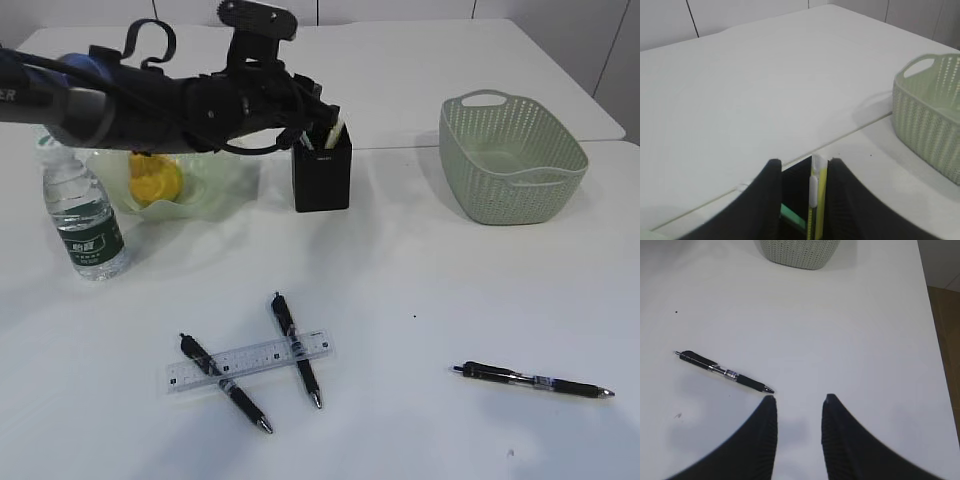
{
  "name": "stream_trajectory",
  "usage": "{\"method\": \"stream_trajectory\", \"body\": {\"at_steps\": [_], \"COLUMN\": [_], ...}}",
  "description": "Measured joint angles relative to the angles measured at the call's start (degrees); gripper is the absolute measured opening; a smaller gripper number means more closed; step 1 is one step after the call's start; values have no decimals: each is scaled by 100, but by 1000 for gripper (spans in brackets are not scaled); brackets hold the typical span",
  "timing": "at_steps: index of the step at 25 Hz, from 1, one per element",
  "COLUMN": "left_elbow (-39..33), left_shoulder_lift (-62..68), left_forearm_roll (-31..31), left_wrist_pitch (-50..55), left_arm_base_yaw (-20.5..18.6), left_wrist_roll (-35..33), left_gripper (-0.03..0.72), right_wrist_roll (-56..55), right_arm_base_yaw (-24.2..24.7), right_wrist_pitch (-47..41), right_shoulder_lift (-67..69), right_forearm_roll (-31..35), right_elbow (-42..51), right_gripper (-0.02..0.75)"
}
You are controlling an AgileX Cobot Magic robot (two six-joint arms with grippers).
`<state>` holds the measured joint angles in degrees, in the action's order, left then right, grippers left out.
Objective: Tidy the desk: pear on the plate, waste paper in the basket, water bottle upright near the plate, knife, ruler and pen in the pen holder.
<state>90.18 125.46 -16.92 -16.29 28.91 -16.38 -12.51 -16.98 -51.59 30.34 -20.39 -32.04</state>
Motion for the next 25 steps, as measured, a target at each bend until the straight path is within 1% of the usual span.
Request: {"method": "stream_trajectory", "body": {"at_steps": [5, 8, 14, 17, 20, 22, 25], "left_elbow": [0, 0, 0, 0, 0, 0, 0], "left_shoulder_lift": [-334, -518, -886, -1007, -1014, -1014, -1014], "left_forearm_roll": [33, 166, 1055, 1283, 1164, 868, 240], "left_wrist_pitch": [765, 1214, 1570, 1732, 1872, 1904, 1904], "left_arm_base_yaw": [-199, -339, -389, -389, -392, -402, -402], "left_wrist_roll": [0, 0, -10, -10, -10, -10, -10], "left_gripper": [222, 222, 221, 220, 213, 209, 207], "right_wrist_roll": [0, 0, 0, 0, 0, 0, 0], "right_arm_base_yaw": [0, 0, 0, 0, 0, 0, 0], "right_wrist_pitch": [-108, -218, -440, -552, -671, -751, -804], "right_shoulder_lift": [0, 0, 0, 0, 0, 0, 0], "right_forearm_roll": [0, 0, 0, 0, 0, 0, 0], "right_elbow": [0, 0, 0, 0, 0, 0, 0], "right_gripper": [260, 260, 260, 260, 260, 260, 260]}}
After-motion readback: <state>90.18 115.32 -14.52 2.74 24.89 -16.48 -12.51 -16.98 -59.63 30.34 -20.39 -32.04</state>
